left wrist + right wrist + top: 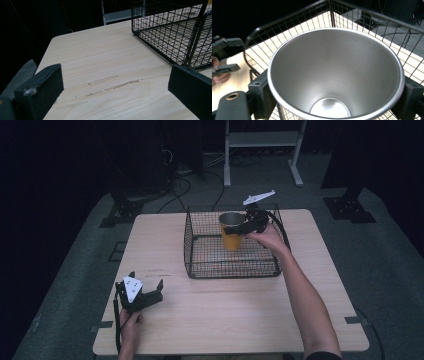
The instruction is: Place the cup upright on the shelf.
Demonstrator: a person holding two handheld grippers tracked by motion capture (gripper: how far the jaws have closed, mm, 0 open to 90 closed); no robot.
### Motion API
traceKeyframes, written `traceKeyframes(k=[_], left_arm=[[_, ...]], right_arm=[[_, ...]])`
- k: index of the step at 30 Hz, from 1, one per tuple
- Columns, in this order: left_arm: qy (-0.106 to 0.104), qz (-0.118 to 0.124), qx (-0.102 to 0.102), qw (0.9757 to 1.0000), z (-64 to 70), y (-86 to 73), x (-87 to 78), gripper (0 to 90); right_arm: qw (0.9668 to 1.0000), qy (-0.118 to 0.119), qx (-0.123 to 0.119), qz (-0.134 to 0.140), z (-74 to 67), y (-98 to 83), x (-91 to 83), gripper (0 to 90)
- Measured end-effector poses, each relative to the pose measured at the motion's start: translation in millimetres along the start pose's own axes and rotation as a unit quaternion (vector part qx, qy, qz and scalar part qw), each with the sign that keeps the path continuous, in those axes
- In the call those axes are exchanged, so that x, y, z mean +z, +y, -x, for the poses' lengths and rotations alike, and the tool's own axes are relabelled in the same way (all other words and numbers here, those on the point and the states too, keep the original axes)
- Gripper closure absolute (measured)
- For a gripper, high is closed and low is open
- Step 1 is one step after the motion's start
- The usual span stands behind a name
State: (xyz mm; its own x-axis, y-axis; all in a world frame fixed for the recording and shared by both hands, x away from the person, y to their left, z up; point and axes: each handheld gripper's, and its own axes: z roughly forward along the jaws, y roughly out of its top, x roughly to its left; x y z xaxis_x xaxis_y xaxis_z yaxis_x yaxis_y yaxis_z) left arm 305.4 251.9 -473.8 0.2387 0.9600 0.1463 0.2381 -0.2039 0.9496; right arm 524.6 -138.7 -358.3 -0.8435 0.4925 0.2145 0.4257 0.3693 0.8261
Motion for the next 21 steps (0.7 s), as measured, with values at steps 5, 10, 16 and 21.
traceKeyframes(k=[5,10,16,21], left_arm=[[0.0,0.0,0.0,1.0,0.2,0.0,0.1,0.0],[0.0,0.0,0.0,1.0,-0.1,0.0,0.0,0.0],[-0.001,0.001,-0.001,1.0,-0.1,-0.1,0.1,0.0],[-0.001,0.001,-0.001,1.0,-0.3,-0.1,-0.1,0.0]], right_arm=[[0.9999,-0.006,0.003,-0.015,4.6,-5.2,10.3,12.1],[0.9991,-0.019,-0.005,-0.038,7.7,-9.8,20.4,12.0],[0.9981,-0.027,-0.014,-0.054,10.4,-14.9,29.5,12.1],[0.9962,-0.038,-0.023,-0.075,11.0,-19.7,36.6,11.9]])
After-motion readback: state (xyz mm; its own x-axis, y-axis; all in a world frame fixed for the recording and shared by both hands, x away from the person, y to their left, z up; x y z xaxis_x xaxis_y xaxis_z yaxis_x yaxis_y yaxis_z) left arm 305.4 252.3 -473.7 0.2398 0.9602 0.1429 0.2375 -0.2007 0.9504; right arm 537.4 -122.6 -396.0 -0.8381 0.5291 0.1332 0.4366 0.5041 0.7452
